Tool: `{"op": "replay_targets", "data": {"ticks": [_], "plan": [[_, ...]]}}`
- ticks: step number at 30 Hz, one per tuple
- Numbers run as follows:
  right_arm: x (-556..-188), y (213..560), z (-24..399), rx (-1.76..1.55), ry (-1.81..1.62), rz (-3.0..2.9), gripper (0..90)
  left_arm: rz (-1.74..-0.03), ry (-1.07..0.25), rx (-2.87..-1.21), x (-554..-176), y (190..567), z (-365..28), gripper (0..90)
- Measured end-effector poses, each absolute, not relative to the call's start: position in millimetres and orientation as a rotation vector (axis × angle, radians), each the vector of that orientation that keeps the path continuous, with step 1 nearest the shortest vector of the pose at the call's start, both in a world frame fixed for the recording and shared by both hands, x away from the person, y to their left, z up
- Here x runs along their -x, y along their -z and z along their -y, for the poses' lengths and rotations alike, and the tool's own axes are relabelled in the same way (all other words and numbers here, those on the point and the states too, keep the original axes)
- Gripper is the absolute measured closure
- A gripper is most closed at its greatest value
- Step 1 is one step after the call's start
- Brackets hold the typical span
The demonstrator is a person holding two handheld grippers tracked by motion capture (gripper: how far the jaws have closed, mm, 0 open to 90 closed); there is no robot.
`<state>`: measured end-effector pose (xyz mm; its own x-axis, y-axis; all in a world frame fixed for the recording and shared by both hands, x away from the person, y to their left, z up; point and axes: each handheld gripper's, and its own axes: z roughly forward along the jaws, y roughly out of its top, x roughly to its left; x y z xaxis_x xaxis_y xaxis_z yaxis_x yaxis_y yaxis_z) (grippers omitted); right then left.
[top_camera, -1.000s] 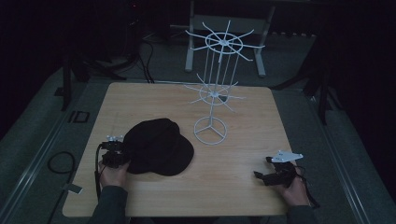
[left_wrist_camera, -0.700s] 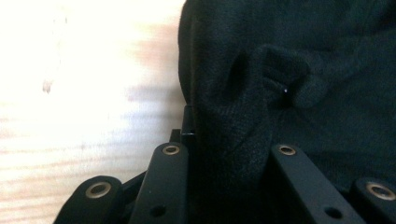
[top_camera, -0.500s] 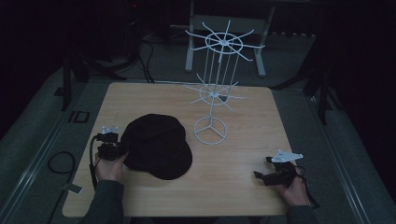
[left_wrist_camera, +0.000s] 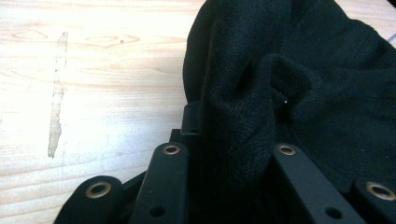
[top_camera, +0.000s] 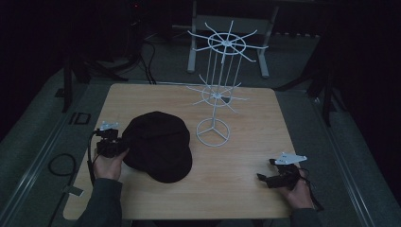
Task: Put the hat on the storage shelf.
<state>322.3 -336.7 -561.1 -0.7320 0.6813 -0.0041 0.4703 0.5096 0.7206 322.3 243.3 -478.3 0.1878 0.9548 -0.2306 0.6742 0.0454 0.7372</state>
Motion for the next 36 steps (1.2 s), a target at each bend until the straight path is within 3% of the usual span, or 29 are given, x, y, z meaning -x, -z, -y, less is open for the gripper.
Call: {"op": "replay_targets", "data": {"ticks": [36], "plan": [[-322, 561, 337, -0.972, -1.049, -2.467, 13.2, -1.356, -0.504, -1.632, -318, 425, -262, 77.3]]}}
